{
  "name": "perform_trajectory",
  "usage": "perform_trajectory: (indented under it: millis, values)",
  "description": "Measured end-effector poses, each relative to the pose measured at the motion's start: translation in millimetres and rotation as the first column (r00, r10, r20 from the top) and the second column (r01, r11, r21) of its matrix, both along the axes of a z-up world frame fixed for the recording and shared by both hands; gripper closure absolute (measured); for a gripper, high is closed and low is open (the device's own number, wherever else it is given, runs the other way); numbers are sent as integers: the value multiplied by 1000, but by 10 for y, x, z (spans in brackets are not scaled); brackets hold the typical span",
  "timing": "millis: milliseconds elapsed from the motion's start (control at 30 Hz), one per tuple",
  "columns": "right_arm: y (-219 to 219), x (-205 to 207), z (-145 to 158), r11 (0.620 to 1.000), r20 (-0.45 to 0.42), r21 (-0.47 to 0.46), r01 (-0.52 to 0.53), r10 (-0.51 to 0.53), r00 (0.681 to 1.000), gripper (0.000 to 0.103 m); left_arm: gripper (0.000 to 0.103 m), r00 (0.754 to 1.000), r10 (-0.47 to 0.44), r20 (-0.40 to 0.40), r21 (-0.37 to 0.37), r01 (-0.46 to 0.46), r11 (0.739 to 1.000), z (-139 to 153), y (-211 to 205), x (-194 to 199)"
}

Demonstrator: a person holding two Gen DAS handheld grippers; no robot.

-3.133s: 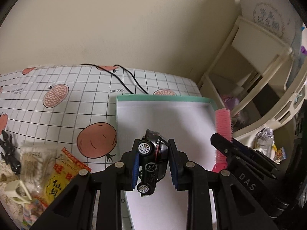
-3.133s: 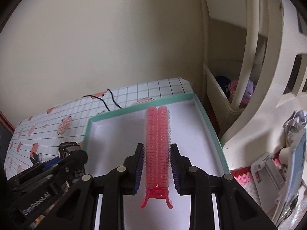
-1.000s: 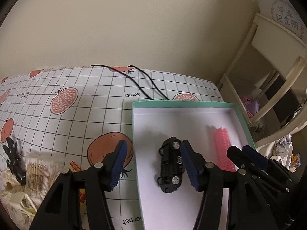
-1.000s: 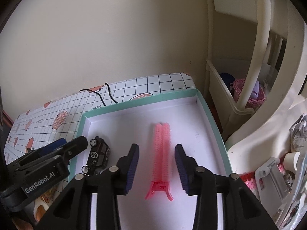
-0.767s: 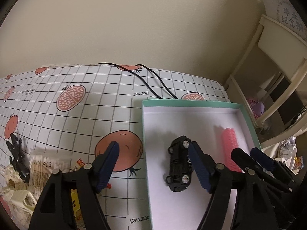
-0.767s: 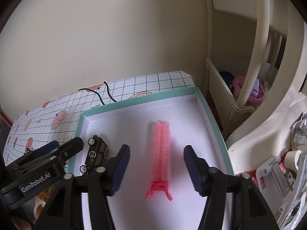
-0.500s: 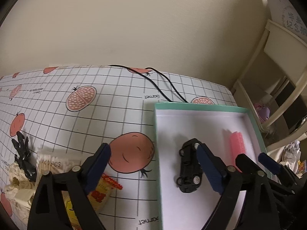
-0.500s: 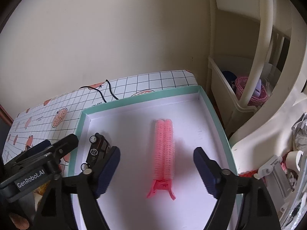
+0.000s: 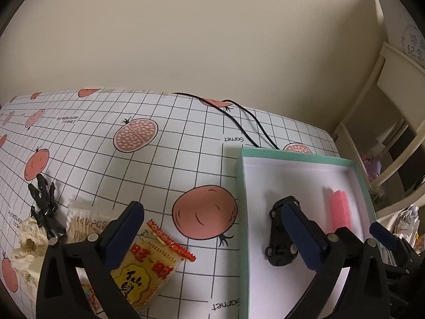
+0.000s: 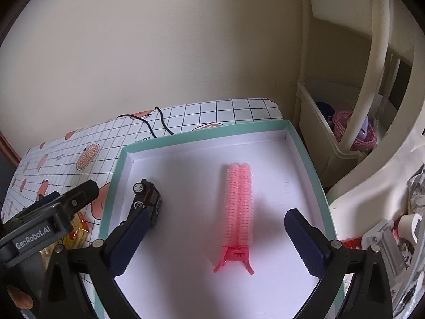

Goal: Organize objects
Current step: 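Open the right tool to drop the roller while the left tool releases the car in the tray, then move both tools back toward the toy pile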

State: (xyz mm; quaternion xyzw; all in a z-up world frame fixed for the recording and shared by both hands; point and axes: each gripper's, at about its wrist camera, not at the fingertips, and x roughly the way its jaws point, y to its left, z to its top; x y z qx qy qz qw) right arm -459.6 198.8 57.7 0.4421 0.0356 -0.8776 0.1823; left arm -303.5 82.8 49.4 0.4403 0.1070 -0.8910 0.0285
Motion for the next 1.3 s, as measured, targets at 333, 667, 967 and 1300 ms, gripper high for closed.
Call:
perform_trajectory:
  millis: [333, 667, 967, 1300]
  values:
    - [-68, 137, 132, 1000, -8, 20, -14, 14, 1000, 0, 0, 1000, 9, -17, 12, -9, 1000, 206, -123, 233]
    - [-194, 522, 487, 999, -35, 35, -39, 40, 999, 0, 0, 999, 19, -39, 6, -19, 1000, 566, -336, 650]
    - [-297, 875, 812, 998, -61, 27, -62, 63, 996, 0, 0, 998, 26, -55, 21, -25, 999, 824, -585, 1060]
    - [-494, 1259, 1081, 993, -86, 28, -118, 120, 989, 0, 0, 994, 83, -65, 43, -80, 996, 949, -1020, 1467]
